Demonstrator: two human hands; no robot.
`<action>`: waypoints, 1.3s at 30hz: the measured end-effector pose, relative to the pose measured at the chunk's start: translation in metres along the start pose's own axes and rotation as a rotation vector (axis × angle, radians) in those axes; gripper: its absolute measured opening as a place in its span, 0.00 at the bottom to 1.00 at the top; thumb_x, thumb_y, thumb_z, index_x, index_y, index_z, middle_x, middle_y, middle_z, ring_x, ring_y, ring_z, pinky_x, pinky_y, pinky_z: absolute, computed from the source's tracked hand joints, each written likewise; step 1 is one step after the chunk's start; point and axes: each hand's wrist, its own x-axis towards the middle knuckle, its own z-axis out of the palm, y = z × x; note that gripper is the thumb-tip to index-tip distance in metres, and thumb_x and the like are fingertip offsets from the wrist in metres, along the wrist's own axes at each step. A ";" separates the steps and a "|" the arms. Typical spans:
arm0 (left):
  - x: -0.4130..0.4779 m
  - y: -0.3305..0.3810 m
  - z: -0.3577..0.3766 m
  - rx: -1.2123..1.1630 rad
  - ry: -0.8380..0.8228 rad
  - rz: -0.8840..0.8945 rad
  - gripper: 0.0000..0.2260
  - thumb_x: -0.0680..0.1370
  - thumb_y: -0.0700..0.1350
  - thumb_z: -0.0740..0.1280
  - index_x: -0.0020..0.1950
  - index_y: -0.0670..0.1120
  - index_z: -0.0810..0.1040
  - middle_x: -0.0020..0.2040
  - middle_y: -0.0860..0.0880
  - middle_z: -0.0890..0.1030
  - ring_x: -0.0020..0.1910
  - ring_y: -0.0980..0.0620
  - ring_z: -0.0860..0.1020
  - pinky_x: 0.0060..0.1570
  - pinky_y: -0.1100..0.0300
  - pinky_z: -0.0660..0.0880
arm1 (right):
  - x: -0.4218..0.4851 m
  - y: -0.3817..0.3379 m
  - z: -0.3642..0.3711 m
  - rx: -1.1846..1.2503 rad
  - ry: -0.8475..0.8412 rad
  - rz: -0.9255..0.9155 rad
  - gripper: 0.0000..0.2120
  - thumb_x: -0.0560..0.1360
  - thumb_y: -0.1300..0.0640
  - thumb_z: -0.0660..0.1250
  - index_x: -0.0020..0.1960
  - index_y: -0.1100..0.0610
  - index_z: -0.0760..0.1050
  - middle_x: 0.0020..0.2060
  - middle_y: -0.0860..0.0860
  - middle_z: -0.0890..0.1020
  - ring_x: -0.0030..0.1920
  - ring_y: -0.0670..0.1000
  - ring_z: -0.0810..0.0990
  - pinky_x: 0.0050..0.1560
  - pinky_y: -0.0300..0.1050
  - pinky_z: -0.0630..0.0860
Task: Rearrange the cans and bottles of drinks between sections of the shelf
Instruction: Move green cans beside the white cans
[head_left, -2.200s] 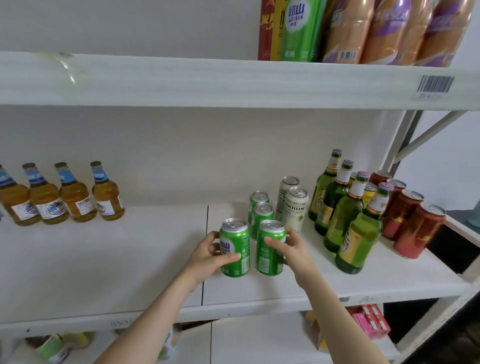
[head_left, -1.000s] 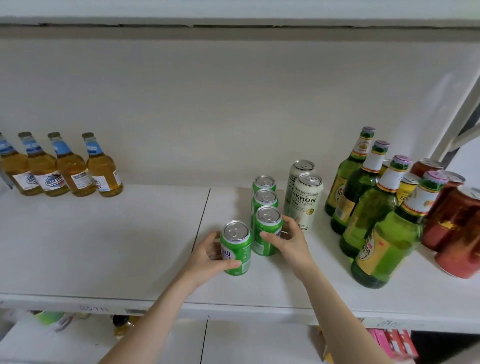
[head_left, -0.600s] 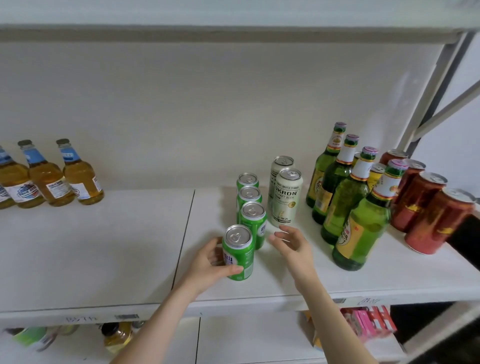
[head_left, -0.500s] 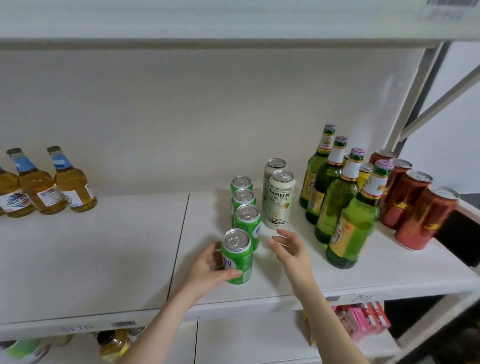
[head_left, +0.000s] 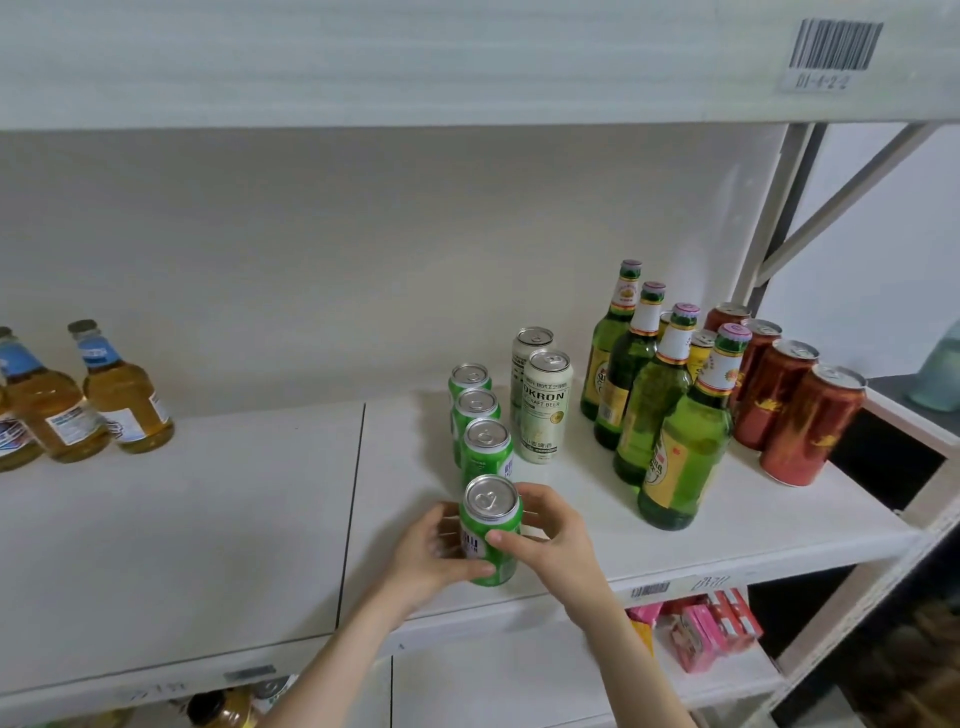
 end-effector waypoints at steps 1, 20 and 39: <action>0.001 -0.001 0.000 0.000 0.000 0.001 0.35 0.50 0.44 0.83 0.55 0.42 0.77 0.51 0.44 0.86 0.49 0.51 0.84 0.47 0.62 0.79 | 0.001 0.001 -0.001 -0.010 0.002 -0.009 0.26 0.60 0.56 0.82 0.57 0.53 0.79 0.51 0.49 0.85 0.53 0.45 0.83 0.50 0.43 0.81; 0.025 -0.007 0.015 -0.042 0.089 0.018 0.29 0.51 0.39 0.82 0.50 0.39 0.77 0.41 0.49 0.86 0.41 0.55 0.84 0.41 0.64 0.78 | 0.032 0.003 -0.018 -0.016 -0.028 -0.025 0.26 0.58 0.47 0.83 0.55 0.46 0.81 0.53 0.50 0.85 0.56 0.55 0.81 0.60 0.58 0.77; 0.016 0.004 0.009 0.291 0.081 0.061 0.24 0.58 0.52 0.82 0.51 0.53 0.82 0.48 0.54 0.85 0.46 0.62 0.80 0.45 0.73 0.73 | 0.032 -0.007 -0.020 -0.189 -0.015 0.031 0.23 0.63 0.52 0.82 0.55 0.48 0.78 0.50 0.47 0.85 0.53 0.49 0.82 0.54 0.49 0.81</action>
